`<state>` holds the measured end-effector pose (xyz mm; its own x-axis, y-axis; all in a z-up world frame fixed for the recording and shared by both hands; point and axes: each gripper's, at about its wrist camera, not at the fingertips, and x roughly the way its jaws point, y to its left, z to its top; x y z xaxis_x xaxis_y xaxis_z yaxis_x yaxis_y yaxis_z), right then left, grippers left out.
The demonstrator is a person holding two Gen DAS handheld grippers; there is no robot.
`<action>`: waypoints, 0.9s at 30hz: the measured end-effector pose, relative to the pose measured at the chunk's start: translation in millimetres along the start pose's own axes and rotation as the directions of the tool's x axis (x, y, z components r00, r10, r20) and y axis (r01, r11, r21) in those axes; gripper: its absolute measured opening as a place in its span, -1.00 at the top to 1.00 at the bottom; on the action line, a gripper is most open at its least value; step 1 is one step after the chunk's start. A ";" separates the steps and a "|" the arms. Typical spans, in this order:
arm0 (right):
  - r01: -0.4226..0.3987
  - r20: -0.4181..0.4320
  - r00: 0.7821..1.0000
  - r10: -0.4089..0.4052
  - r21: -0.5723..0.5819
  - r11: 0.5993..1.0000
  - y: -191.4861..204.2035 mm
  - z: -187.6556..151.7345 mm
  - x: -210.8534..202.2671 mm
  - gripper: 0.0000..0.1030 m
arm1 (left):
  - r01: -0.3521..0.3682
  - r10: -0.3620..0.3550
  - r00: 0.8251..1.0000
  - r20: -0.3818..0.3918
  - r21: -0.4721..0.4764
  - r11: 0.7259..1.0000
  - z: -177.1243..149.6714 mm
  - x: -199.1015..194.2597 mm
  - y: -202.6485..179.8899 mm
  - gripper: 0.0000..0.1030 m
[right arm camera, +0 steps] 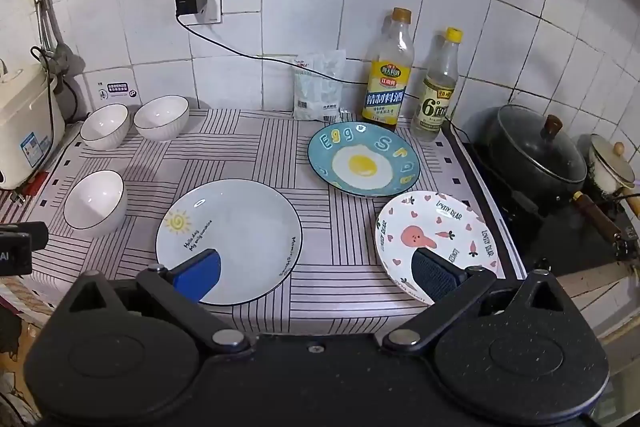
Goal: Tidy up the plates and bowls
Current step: 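Move both grippers toward the white sun-print plate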
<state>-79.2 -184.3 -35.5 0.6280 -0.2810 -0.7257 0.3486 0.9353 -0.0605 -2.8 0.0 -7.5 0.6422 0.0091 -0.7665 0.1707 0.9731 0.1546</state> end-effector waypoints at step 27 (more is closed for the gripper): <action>0.053 0.073 0.996 -0.053 -0.004 0.999 -20.2 -24.5 2.5 -1.00 | 0.086 -0.082 0.992 0.094 -0.035 0.996 -31.6 -10.1 -19.1 -1.00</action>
<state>-101.6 -198.7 -52.9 0.6580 -0.3450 -0.6693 0.3788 0.9199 -0.1018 -36.1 -11.4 -22.5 0.6935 -0.0927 -0.7145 0.1988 0.9778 0.0661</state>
